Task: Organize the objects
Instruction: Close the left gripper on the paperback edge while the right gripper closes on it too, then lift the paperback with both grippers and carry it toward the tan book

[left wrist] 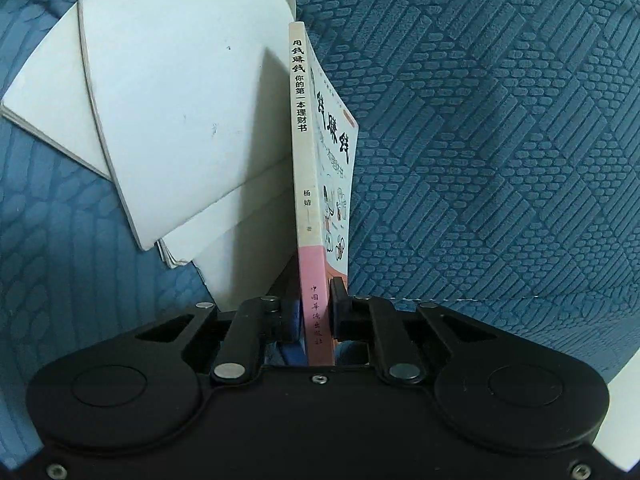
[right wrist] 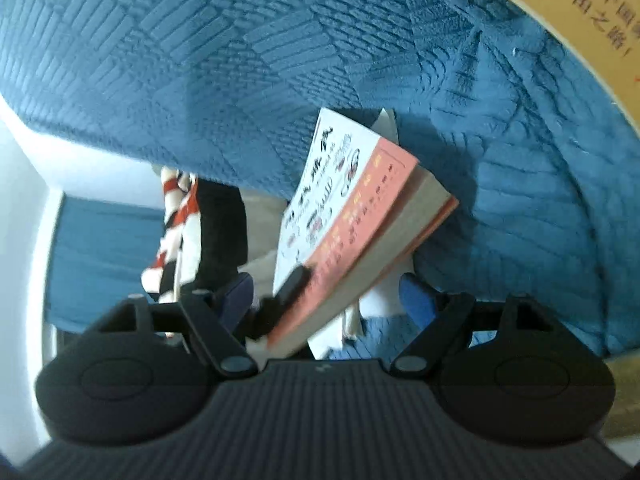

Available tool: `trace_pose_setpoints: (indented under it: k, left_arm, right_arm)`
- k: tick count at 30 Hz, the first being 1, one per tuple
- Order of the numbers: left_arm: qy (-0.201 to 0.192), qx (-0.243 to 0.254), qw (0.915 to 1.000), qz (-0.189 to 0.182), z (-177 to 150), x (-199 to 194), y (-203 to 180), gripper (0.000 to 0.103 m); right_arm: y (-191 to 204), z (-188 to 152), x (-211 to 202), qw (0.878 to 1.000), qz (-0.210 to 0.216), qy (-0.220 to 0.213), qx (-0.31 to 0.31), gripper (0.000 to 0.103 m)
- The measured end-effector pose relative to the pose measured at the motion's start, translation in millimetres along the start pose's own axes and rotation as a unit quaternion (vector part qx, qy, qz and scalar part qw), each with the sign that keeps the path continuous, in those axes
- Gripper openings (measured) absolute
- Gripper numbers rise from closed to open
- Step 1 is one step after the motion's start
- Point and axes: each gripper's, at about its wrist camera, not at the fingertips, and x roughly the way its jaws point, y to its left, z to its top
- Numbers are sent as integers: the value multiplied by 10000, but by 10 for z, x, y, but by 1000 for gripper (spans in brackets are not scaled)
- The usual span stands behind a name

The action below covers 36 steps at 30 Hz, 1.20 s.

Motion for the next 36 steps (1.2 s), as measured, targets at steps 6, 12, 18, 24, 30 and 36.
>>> trace_pose_setpoints:
  k: [6, 12, 18, 24, 30, 36]
  left_arm:
    - [9, -57, 10000, -75, -3, -25, -3, 12]
    - [13, -154, 9997, -190, 1, -53, -9, 12]
    - [-8, -167, 9997, -187, 29, -96, -36, 13]
    - [-100, 203, 9994, -260, -17, -199, -200, 16]
    - [95, 156, 9994, -280, -73, -327, -241, 16]
    - [380, 137, 9985, -364, -106, -472, -281, 16]
  right_arm:
    - [-88, 151, -2, 9988, 50, -387, 291, 82]
    - [-162, 252, -99, 9975, -18, -640, 292, 64]
    - [-96, 242, -53, 9990, -103, -425, -30, 31]
    - [166, 220, -200, 9969, -142, -627, -454, 25]
    - [342, 70, -372, 9936, -308, -886, -631, 25]
    - [535, -139, -517, 9898, -592, -967, -861, 26]
